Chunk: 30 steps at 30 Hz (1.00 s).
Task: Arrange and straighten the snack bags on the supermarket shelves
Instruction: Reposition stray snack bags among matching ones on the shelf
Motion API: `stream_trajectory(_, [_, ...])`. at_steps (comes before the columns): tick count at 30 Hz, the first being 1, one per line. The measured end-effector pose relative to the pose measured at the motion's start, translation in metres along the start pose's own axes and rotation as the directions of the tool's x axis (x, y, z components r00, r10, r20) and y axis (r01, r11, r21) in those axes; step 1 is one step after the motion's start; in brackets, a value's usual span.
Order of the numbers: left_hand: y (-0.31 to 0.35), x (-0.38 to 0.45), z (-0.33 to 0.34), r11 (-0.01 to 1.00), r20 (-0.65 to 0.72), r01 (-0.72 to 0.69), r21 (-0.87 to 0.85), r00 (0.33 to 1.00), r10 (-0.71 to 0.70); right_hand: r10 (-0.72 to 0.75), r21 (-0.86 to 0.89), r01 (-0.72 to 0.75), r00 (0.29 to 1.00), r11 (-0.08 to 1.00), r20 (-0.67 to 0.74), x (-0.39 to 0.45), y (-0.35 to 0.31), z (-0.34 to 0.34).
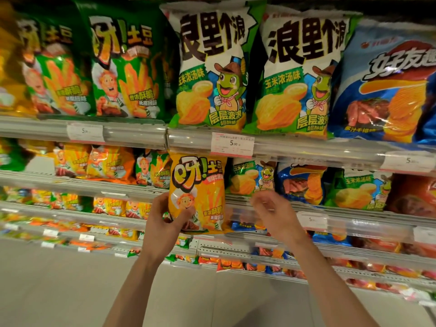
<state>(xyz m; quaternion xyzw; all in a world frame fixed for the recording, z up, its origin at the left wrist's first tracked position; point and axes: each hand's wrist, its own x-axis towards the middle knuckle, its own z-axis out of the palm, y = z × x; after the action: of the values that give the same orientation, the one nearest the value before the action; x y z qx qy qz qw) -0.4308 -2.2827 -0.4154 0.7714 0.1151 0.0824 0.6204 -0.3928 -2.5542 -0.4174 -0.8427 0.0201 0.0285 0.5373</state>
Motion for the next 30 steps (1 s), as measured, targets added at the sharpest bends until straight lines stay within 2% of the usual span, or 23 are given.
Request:
stream_trajectory(3, [-0.004, -0.010, -0.012, 1.000, 0.050, 0.003, 0.001, 0.999, -0.003, 0.028, 0.049, -0.038, 0.981, 0.998, 0.190, -0.010, -0.017, 0.028])
stream_trajectory(8, [-0.012, -0.022, -0.041, 0.999, 0.140, 0.034, 0.013, 0.989, -0.035, 0.080, 0.145, -0.142, 0.926, 0.979, 0.369, -0.022, -0.042, 0.075])
stream_trajectory(16, [-0.033, -0.010, -0.132, 0.998, 0.237, 0.068, -0.004, 0.969, -0.065, 0.106, 0.233, -0.165, 0.963, 0.958, 0.247, -0.050, -0.079, 0.152])
stream_trajectory(19, [-0.037, -0.001, -0.190, 0.995, 0.183, 0.066, -0.075, 0.982, -0.051, 0.075, 0.253, -0.132, 0.972, 0.958, 0.222, -0.063, -0.102, 0.197])
stream_trajectory(23, [-0.043, 0.007, -0.278, 0.998, 0.045, -0.019, -0.060, 0.999, 0.022, 0.058, 0.282, -0.104, 0.985, 0.954, 0.165, -0.068, -0.134, 0.266])
stream_trajectory(30, [-0.061, 0.012, -0.412, 0.990, -0.181, -0.009, -0.141, 0.983, -0.017, -0.016, 0.379, -0.051, 0.985, 0.924, 0.172, -0.071, -0.185, 0.375])
